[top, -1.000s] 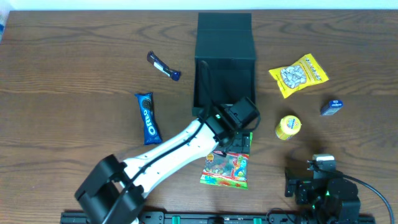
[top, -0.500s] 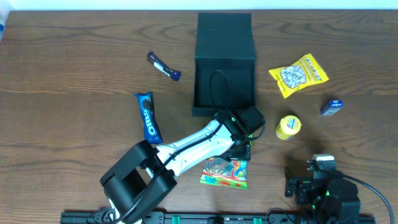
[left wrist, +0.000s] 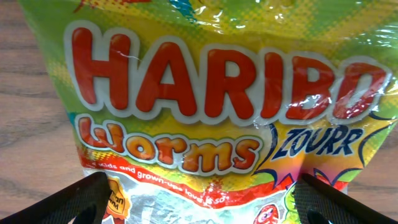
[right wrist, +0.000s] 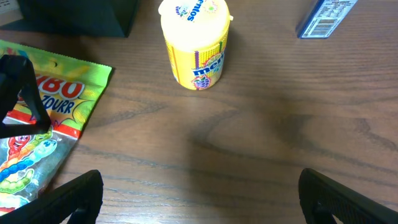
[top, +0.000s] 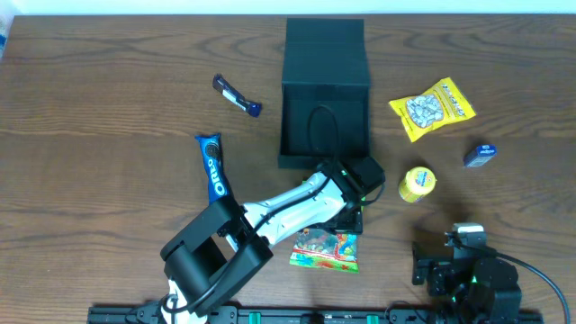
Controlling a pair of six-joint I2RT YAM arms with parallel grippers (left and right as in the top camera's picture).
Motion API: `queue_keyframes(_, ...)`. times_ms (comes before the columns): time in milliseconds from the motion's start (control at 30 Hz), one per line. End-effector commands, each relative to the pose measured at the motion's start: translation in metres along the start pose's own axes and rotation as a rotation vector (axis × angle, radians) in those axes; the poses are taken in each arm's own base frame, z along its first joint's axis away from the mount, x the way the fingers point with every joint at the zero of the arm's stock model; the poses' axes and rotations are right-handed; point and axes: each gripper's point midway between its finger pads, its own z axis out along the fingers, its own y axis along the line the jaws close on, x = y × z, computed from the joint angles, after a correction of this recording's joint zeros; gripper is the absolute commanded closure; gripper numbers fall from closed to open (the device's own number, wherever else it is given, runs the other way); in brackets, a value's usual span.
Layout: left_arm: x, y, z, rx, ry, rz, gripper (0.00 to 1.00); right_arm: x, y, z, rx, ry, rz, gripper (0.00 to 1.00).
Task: Pack container
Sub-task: 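Reach the left gripper forward to the Haribo gummy bag, then close the left gripper on the top edge of the Haribo bag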
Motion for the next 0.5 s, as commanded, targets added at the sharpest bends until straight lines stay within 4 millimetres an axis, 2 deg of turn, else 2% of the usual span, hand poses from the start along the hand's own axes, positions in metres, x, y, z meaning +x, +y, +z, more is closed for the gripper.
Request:
queue_keyframes(0,-0.0012,-0.004,0.002,-0.004,-0.002,-0.002,0.04,0.0021,-0.0012,0.0003,0.006,0.005,-0.006,0.01)
queue_keyframes(233,-0.0007,-0.0043,0.002,-0.004,-0.002,0.0,0.0,0.0021,-0.0012,0.0003,0.006,0.005,-0.006,0.01)
queue_keyframes(367,0.0005,-0.005,0.0021,-0.007,-0.005,0.006,0.04,0.0021,-0.0012,0.0003,0.006,0.005,-0.006,0.01)
queue_keyframes(467,0.0004,-0.0046,0.0021,-0.011,-0.008,0.007,0.04,0.0021,-0.0012,0.0003,0.006,0.005,-0.006,0.01)
